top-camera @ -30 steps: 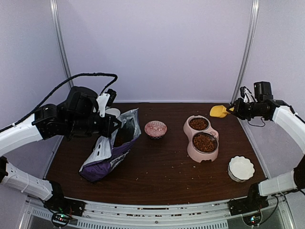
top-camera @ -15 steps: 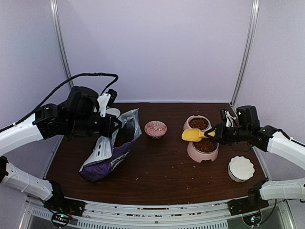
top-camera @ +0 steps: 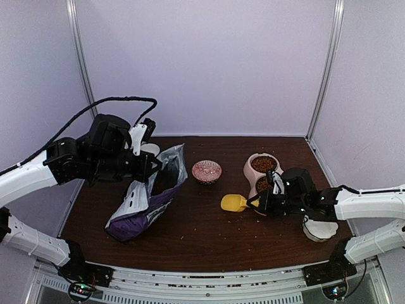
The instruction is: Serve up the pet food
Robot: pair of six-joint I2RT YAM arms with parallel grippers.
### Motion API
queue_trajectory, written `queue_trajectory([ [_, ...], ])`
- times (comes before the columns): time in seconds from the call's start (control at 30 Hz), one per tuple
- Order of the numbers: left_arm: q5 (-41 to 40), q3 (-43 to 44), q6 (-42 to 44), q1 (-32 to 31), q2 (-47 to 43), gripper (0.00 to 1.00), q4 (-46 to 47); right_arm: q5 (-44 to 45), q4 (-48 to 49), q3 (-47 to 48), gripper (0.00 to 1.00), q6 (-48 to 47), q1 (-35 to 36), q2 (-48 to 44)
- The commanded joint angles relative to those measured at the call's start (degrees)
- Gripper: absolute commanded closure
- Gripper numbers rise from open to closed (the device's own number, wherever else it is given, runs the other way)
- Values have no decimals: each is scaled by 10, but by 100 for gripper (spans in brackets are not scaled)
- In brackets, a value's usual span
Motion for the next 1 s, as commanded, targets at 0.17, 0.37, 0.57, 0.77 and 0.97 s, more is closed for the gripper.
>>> queue_trajectory([
  [0.17,17,27,-1,1,-12,100,54,41,19,-10,50,3,14,17],
  [0.37,20,30,1,1,-13,100,56,37,6,-10,17,-16,15,2],
  [0.57,23,36,3,1,-9,100,52,48,-53,14,0,-50,16,-13],
  [0.77,22,43,14,1,-15,100,46,92,-147,52,0,-92,15,-61],
  [0.97,80,62,40,14,-21,100,45,180,-260,106,0,-129,14,-129],
])
